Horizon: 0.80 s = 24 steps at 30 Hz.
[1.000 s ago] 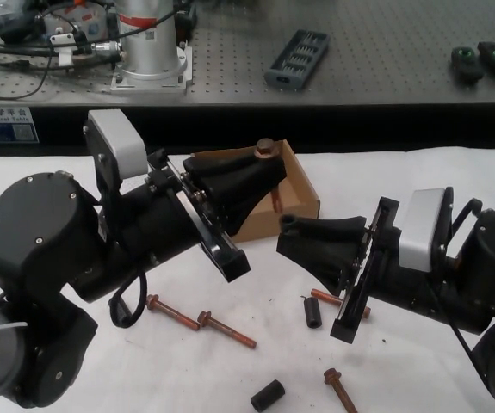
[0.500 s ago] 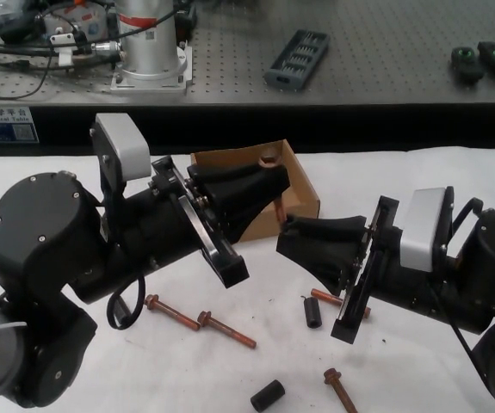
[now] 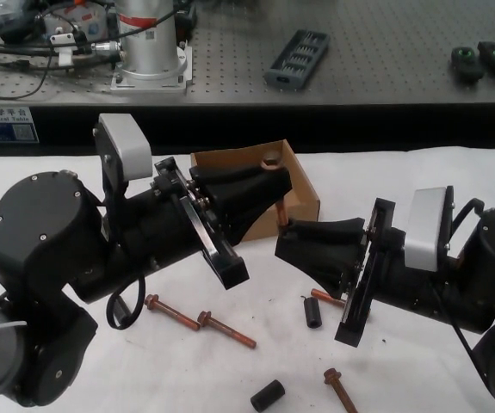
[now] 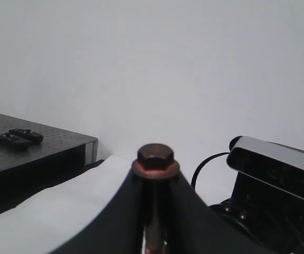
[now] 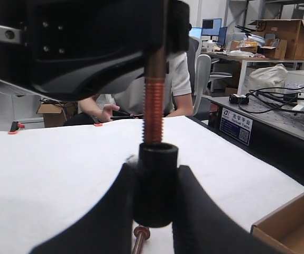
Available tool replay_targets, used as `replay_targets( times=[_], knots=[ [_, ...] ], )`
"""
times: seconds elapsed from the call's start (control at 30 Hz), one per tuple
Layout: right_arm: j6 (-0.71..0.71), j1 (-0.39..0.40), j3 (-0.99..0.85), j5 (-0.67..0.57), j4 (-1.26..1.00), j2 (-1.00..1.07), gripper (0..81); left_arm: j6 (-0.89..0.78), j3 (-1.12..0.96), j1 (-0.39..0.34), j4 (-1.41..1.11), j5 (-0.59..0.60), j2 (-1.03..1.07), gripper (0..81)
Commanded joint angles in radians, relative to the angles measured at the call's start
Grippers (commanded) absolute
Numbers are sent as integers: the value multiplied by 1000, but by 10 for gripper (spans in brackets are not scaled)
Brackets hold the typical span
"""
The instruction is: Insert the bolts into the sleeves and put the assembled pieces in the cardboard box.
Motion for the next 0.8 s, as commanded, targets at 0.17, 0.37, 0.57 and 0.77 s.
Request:
replay_targets(
  times=[0.17,0.37,0.57,0.77],
  knots=[
    [37,2,-8,-3,-57,4,54,-1,-20,3,32,58,2,6],
    [45,2,-8,-7,-78,4,54,15,-20,3,65,60,2,6],
    [45,2,-8,-7,-78,4,54,33,-20,3,92,81,2,6],
    [45,2,-8,-7,-78,4,54,53,-20,3,117,96,2,6]
  ],
)
